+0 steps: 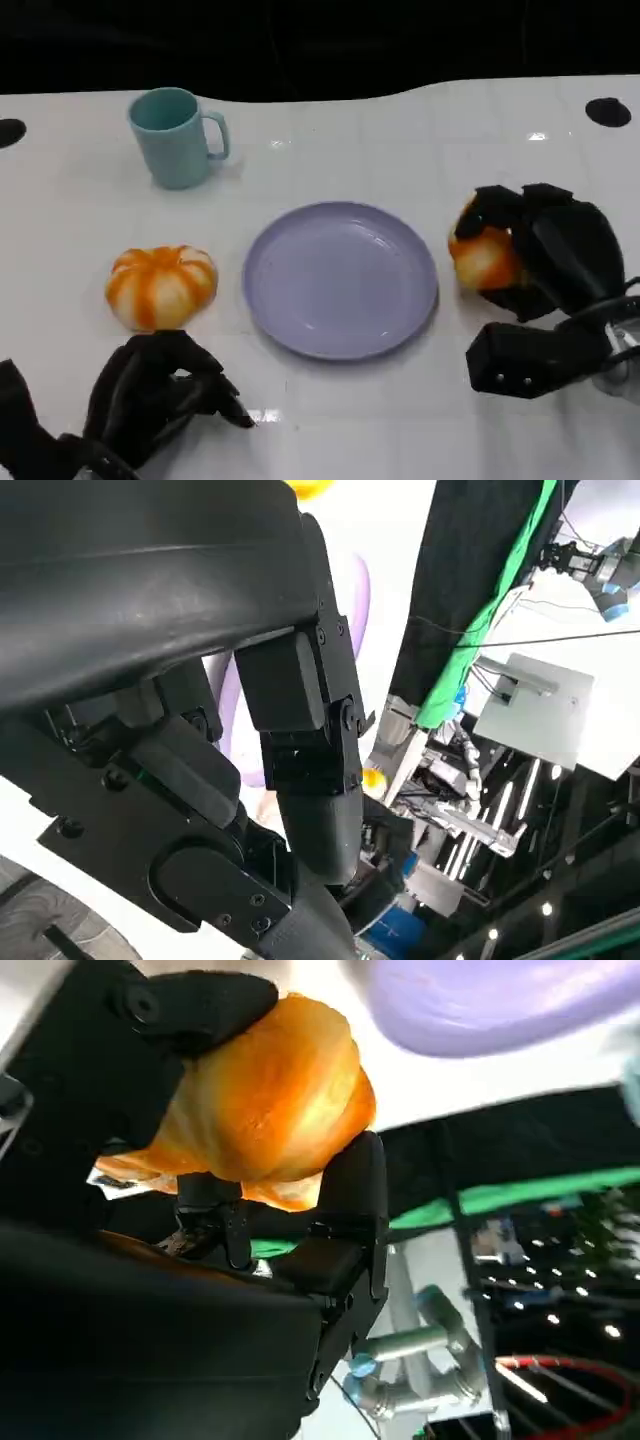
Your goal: Grasp the bread from the table and place it into the plate.
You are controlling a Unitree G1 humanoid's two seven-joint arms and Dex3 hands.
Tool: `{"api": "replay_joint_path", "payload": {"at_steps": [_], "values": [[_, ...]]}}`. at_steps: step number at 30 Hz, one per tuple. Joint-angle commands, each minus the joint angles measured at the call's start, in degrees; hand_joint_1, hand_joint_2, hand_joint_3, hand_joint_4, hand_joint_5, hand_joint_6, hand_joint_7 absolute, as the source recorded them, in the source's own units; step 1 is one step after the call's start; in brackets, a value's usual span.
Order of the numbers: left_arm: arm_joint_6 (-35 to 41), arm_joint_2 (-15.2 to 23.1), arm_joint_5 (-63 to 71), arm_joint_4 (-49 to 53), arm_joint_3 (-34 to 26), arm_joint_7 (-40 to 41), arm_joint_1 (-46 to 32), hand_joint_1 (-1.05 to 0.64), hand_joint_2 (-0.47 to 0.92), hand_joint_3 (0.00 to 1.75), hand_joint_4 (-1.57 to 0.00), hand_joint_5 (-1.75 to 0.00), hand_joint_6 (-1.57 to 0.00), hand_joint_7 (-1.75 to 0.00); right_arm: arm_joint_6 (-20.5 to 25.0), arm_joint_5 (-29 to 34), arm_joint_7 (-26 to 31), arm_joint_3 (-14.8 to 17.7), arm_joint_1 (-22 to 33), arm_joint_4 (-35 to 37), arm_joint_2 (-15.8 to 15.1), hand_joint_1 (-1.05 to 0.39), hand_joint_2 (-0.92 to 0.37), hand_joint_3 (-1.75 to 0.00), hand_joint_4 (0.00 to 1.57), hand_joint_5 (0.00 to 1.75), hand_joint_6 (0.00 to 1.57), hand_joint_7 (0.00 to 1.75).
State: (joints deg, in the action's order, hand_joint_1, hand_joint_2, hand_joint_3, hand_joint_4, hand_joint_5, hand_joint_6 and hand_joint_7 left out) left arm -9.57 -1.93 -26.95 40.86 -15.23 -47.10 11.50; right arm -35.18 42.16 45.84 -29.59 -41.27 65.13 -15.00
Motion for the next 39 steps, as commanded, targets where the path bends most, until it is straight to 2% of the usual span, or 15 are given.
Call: {"api": "replay_joint_path", "payload": {"at_steps": [1,5,13,20,24,27,30,31,33,34,36,37,39], "values": [[0.3,0.8,-0.1,-0.3,0.0,-0.2,-0.5,-1.05,0.60,0.00,-1.57,-0.57,-1.57,-0.33,-2.6,-2.4,-3.0,1.5,0.5,-4.5,0.8,0.02,-0.24,-1.43,1.03,1.75,0.89,1.53],[0.3,0.8,0.1,-0.6,0.1,0.0,-0.7,-1.05,0.60,0.00,-1.57,-0.57,-1.57,-0.33,-4.8,-3.4,-5.7,2.2,0.4,-7.5,2.3,0.02,-0.22,-1.51,1.05,1.75,0.91,1.54],[-0.2,0.8,0.3,-0.4,0.2,0.2,-0.7,-1.05,0.60,0.00,-1.57,-0.57,-1.57,-0.33,-3.9,-1.8,-7.9,1.6,-2.9,-6.8,6.5,-0.06,-0.22,-1.51,1.04,1.75,0.85,1.67],[-0.4,0.8,0.3,-0.5,0.2,0.1,-0.8,-1.05,0.61,0.00,-1.57,-0.57,-1.57,-0.34,-2.8,-1.4,-10.0,1.2,-5.1,-2.9,8.9,-0.09,-0.28,-1.39,1.01,1.75,0.82,1.63],[-0.5,0.9,0.2,-0.6,0.2,0.1,-0.8,-1.05,0.61,0.00,-1.57,-0.57,-1.57,-0.34,-2.5,-1.6,-11.1,0.9,-6.2,-0.3,10.2,-0.10,-0.34,-1.32,0.98,1.75,0.84,1.53],[-0.6,0.9,0.3,-0.5,0.2,0.1,-0.8,-1.05,0.61,0.00,-1.57,-0.58,-1.57,-0.34,-3.3,-2.0,-11.9,1.0,-6.6,1.6,11.1,-0.09,-0.35,-1.30,0.98,1.75,0.85,1.56],[-1.0,0.8,0.3,-0.4,0.2,-0.1,-0.8,-1.05,0.61,0.00,-1.57,-0.58,-1.57,-0.34,-3.4,-2.6,-13.6,1.3,-6.9,2.5,11.7,-0.09,-0.38,-1.26,0.96,1.75,0.80,1.64],[-0.9,0.8,0.2,-0.4,0.2,-0.1,-0.9,-1.05,0.61,0.00,-1.57,-0.58,-1.57,-0.34,-3.4,-2.8,-14.4,1.4,-6.9,2.7,11.9,-0.09,-0.39,-1.23,0.95,1.75,0.80,1.58],[-0.6,0.7,0.1,-0.5,0.2,-0.1,-0.9,-1.05,0.61,0.00,-1.57,-0.58,-1.57,-0.34,-2.9,-3.0,-16.2,1.4,-7.2,3.0,12.1,-0.10,-0.39,-1.20,0.91,1.74,0.84,1.34],[-0.5,0.7,0.1,-0.6,0.2,0.0,-0.9,-1.05,0.60,0.00,-1.57,-0.58,-1.57,-0.34,-2.4,-2.9,-17.1,1.3,-7.3,2.9,12.2,-0.15,-0.43,-1.06,0.85,1.60,0.83,1.08],[-0.5,0.7,0.1,-0.5,0.2,0.0,-0.8,-1.05,0.60,0.00,-1.57,-0.58,-1.57,-0.34,-1.8,-3.5,-19.8,1.6,-7.4,2.7,12.3,-0.20,-0.48,-0.91,0.80,1.43,0.83,0.79],[-0.8,0.8,0.3,-0.5,0.3,0.1,-0.8,-1.05,0.60,0.00,-1.57,-0.58,-1.57,-0.34,-1.6,-3.9,-21.2,1.8,-7.4,2.4,12.2,-0.23,-0.52,-0.78,0.70,1.23,0.77,0.58],[-0.9,0.7,0.3,-0.5,0.3,0.1,-0.8,-1.05,0.61,0.00,-1.57,-0.58,-1.57,-0.34,-1.2,-4.6,-24.6,1.9,-7.3,1.8,12.0,-0.28,-0.63,-0.55,0.57,0.87,0.70,0.32]]}}
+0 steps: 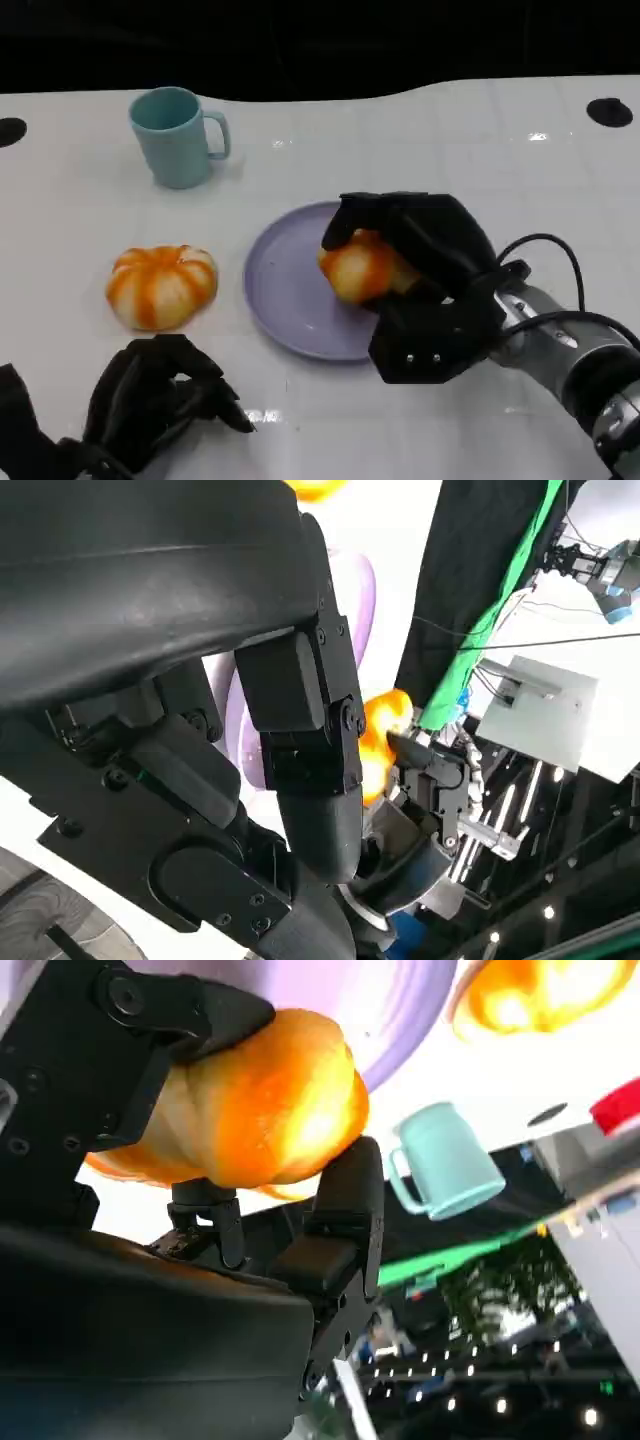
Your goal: Grasp the bread from the table and place it into the plate.
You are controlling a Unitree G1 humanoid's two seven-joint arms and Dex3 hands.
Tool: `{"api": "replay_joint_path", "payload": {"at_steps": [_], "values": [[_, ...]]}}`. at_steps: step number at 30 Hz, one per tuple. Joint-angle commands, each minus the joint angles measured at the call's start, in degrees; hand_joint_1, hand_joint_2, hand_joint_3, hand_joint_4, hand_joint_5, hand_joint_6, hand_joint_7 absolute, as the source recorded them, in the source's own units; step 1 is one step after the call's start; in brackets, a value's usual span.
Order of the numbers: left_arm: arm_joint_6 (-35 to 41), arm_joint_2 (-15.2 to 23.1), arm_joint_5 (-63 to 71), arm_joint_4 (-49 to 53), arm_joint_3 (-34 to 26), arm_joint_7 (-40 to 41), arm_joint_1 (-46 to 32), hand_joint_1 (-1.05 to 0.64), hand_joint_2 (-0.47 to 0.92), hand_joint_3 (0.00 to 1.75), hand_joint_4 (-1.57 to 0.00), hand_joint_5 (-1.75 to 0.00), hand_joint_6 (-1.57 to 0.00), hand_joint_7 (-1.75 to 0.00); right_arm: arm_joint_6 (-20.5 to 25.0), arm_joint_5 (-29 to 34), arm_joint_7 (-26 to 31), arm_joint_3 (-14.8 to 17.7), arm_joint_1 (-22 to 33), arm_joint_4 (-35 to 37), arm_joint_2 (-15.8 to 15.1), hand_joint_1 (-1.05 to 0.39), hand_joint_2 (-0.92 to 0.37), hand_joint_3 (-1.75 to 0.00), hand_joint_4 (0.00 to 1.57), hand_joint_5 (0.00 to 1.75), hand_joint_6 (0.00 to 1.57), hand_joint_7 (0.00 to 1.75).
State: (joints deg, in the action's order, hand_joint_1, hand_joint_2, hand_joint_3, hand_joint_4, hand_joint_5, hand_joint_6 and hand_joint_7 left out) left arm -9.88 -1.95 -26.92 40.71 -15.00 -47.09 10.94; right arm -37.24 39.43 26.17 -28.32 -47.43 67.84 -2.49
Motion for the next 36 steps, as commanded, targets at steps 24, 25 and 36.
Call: {"api": "replay_joint_path", "payload": {"at_steps": [24,25,36], "values": [[-0.4,0.8,0.2,-1.1,0.3,0.2,-0.6,-1.05,0.61,0.00,-1.57,-0.58,-1.57,-0.34,6.5,-3.8,-18.0,1.6,1.4,-8.8,-3.6,-0.84,-0.92,-0.27,0.03,0.10,0.14,0.01],[-0.5,0.8,0.3,-1.1,0.4,0.3,-0.6,-1.05,0.61,0.00,-1.57,-0.58,-1.57,-0.34,6.2,-3.9,-17.9,1.6,1.6,-9.4,-3.9,-0.84,-0.92,-0.27,0.03,0.11,0.15,0.01],[-0.1,0.7,0.0,-0.7,0.3,0.5,-0.2,-1.05,0.60,0.00,-1.57,-0.58,-1.57,-0.34,2.0,-7.2,-19.9,4.0,8.8,-21.2,-9.2,-0.73,-0.92,-0.22,0.22,0.26,0.28,0.07]]}}
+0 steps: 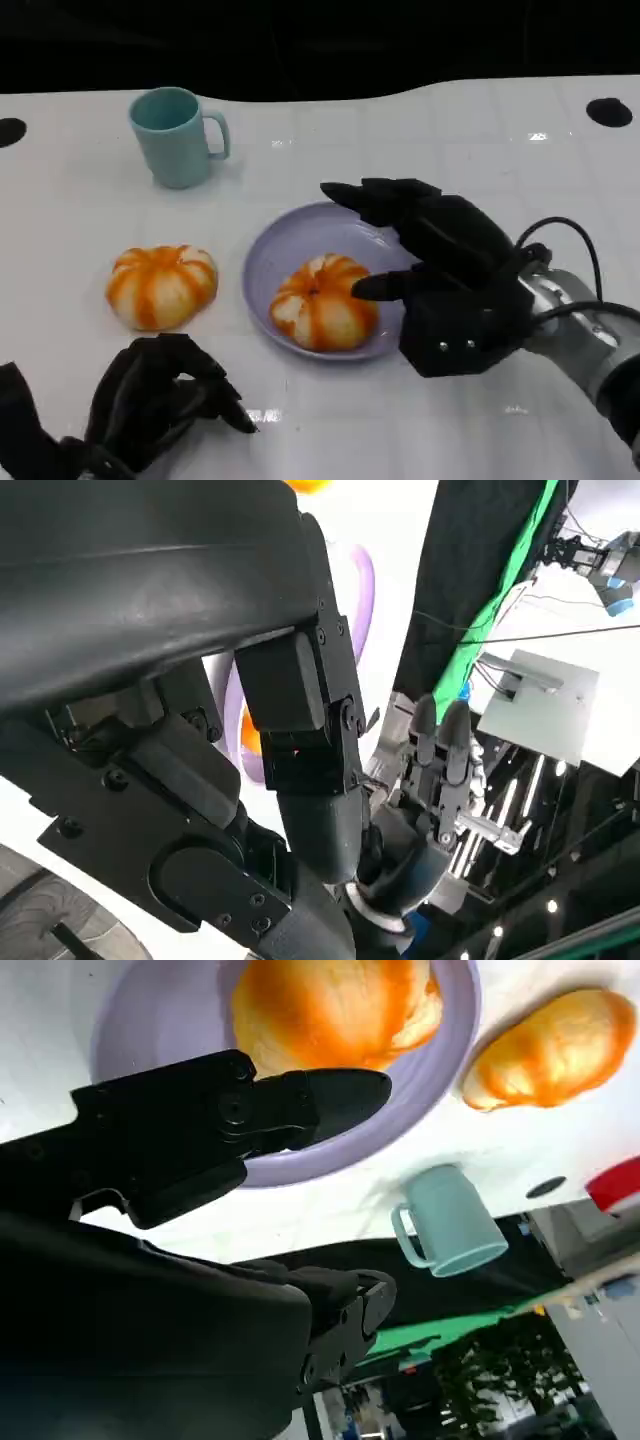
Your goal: Grasp the bread from the table and place it into the plate.
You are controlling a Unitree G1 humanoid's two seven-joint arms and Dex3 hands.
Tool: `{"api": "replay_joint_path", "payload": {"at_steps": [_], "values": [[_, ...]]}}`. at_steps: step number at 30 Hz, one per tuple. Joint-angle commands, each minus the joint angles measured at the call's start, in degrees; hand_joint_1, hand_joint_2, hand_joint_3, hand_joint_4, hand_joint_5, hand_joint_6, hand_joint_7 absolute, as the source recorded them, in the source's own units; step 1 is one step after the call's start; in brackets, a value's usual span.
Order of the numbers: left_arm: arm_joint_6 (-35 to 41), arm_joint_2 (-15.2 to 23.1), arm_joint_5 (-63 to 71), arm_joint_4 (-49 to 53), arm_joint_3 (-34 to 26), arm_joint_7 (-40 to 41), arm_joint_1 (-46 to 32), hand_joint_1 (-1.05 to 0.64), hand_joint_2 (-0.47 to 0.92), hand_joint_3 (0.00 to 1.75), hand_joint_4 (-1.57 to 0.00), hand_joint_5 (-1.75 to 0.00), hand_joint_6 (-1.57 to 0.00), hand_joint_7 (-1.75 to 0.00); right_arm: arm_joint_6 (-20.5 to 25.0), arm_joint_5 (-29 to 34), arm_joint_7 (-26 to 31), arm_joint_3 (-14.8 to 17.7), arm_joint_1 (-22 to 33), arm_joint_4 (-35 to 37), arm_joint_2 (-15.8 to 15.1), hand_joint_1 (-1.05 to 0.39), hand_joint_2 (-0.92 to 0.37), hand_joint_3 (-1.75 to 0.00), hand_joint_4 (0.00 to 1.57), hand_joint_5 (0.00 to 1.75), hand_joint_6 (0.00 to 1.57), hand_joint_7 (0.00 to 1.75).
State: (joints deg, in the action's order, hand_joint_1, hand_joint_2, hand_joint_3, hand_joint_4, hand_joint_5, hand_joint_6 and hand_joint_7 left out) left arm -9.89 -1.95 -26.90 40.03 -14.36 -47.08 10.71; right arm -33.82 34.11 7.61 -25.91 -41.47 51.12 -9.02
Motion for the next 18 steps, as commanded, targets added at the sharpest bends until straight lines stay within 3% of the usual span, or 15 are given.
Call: {"api": "replay_joint_path", "payload": {"at_steps": [1,7,12,13,15,18], "values": [[0.0,0.7,0.0,-0.1,-0.3,0.6,0.0,-1.05,0.60,0.00,-1.57,-0.58,-1.57,-0.34,-1.8,-2.3,-1.5,2.0,3.7,-5.5,-3.2,-0.72,-0.92,-0.21,0.24,0.27,0.29,0.07],[0.3,0.4,-0.2,-0.5,-0.3,0.8,-0.1,-1.05,0.60,0.00,-1.57,-0.58,-1.57,-0.34,-3.6,-4.7,-2.0,4.8,10.0,-12.8,-6.1,-0.53,-0.92,-0.05,0.33,0.47,0.47,0.11],[0.0,0.4,-0.2,-0.2,-0.4,0.8,0.0,-1.05,0.60,0.00,-1.57,-0.58,-1.57,-0.34,-6.6,-7.1,-1.8,7.5,15.9,-18.4,-7.8,-0.35,-0.90,0.00,0.44,1.05,0.72,0.25],[0.1,0.4,-0.2,-0.2,-0.4,0.8,0.0,-1.05,0.60,0.00,-1.57,-0.58,-1.57,-0.34,-7.0,-7.2,-1.7,8.0,17.0,-19.5,-8.1,-0.33,-0.90,0.00,0.44,1.14,0.69,0.37],[0.1,0.4,-0.2,0.0,-0.4,0.8,0.2,-1.05,0.60,0.00,-1.57,-0.58,-1.57,-0.34,-7.2,-7.6,-2.0,9.1,19.3,-22.0,-8.8,-0.31,-0.90,-0.01,0.42,1.36,0.50,0.89],[-0.3,0.3,0.0,0.1,-0.3,1.0,0.3,-1.05,0.60,0.00,-1.57,-0.58,-1.57,-0.34,-6.9,-8.4,-2.8,10.5,22.4,-25.7,-9.7,-0.27,-0.90,-0.01,0.43,1.46,0.44,1.18]]}}
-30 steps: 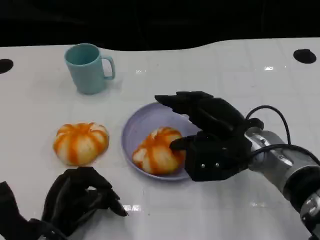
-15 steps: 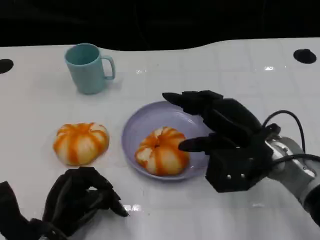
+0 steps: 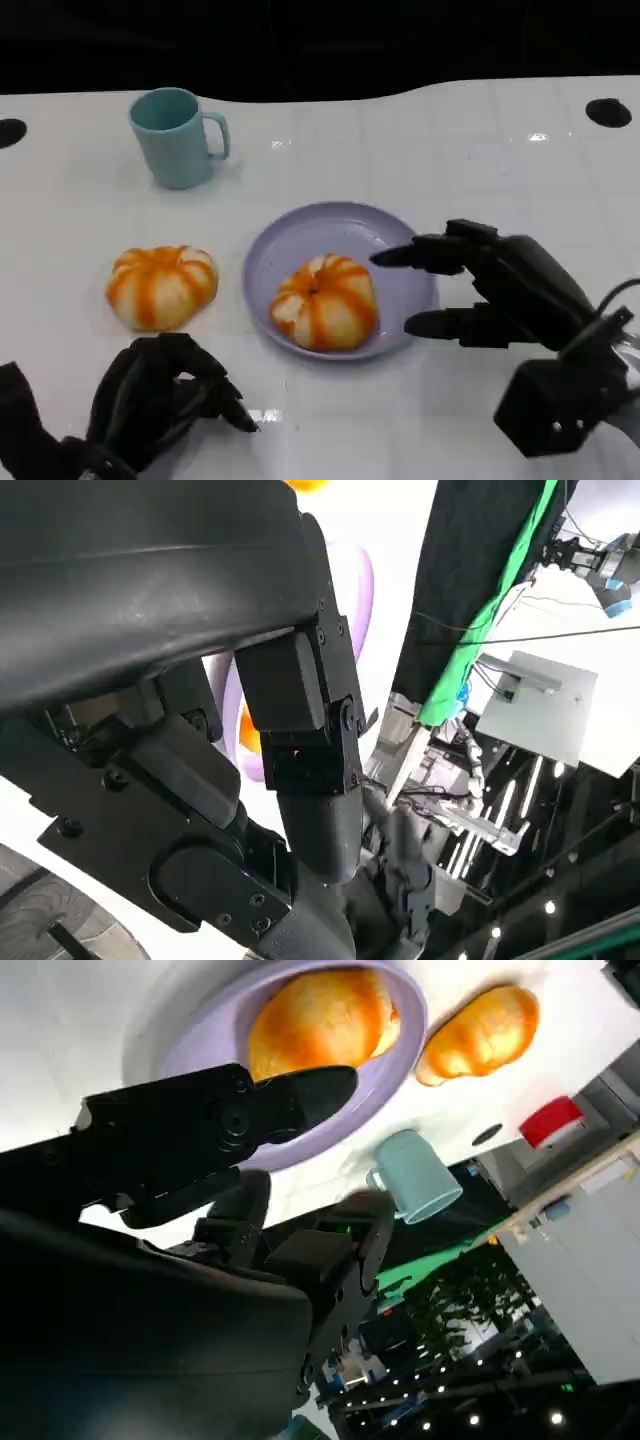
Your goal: Grasp the bread from the table and place it into the plate.
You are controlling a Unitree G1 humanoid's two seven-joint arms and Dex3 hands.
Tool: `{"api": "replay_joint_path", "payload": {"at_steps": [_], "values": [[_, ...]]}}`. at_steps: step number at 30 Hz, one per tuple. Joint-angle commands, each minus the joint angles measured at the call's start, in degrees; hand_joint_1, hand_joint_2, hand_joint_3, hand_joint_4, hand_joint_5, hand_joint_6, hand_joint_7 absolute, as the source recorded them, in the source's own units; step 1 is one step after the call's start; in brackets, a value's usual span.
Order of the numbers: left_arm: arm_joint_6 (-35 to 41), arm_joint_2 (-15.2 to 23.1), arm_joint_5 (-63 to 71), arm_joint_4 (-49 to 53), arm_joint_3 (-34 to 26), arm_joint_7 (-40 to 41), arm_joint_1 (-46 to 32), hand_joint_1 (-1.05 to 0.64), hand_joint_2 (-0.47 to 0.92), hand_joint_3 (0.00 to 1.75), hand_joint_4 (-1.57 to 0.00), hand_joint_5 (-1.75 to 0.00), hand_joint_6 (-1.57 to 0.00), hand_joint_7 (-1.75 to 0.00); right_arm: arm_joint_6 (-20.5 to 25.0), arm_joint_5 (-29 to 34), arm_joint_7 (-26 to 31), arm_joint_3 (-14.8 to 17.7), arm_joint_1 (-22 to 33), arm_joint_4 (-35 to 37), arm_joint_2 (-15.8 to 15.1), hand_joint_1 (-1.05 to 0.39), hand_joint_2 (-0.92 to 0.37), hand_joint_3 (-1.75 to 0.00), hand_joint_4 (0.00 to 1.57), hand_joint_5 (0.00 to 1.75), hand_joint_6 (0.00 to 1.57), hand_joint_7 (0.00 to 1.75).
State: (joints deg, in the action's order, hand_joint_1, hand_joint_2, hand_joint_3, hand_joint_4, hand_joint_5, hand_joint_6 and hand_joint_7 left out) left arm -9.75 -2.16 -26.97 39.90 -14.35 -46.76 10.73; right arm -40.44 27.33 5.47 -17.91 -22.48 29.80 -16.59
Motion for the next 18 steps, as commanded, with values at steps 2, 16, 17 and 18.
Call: {"api": "replay_joint_path", "payload": {"at_steps": [2,16,17,18], "values": [[-0.1,0.5,-0.1,0.2,-0.3,0.7,0.4,-1.05,0.60,0.00,-1.57,-0.58,-1.57,-0.34,-0.2,-2.1,-1.0,3.6,6.1,-7.3,-2.9,-0.24,-0.91,-0.01,0.46,1.47,0.46,1.23],[-0.1,0.4,0.0,0.3,-0.3,0.7,0.6,-1.05,0.60,0.00,-1.57,-0.58,-1.57,-0.34,-1.3,-6.8,-6.4,7.8,20.2,-18.5,-7.0,-0.42,-0.92,-0.07,0.51,1.67,0.45,1.49],[0.0,0.3,-0.1,0.4,-0.3,0.8,0.6,-1.05,0.60,0.00,-1.57,-0.58,-1.57,-0.34,-1.2,-7.6,-6.7,7.9,21.3,-19.1,-6.8,-0.43,-0.92,-0.08,0.51,1.68,0.45,1.49],[0.1,0.3,-0.1,0.4,-0.4,0.9,0.6,-1.05,0.60,0.00,-1.57,-0.58,-1.57,-0.34,-0.9,-8.3,-7.1,8.1,22.2,-19.6,-6.6,-0.44,-0.92,-0.10,0.53,1.69,0.46,1.49]]}}
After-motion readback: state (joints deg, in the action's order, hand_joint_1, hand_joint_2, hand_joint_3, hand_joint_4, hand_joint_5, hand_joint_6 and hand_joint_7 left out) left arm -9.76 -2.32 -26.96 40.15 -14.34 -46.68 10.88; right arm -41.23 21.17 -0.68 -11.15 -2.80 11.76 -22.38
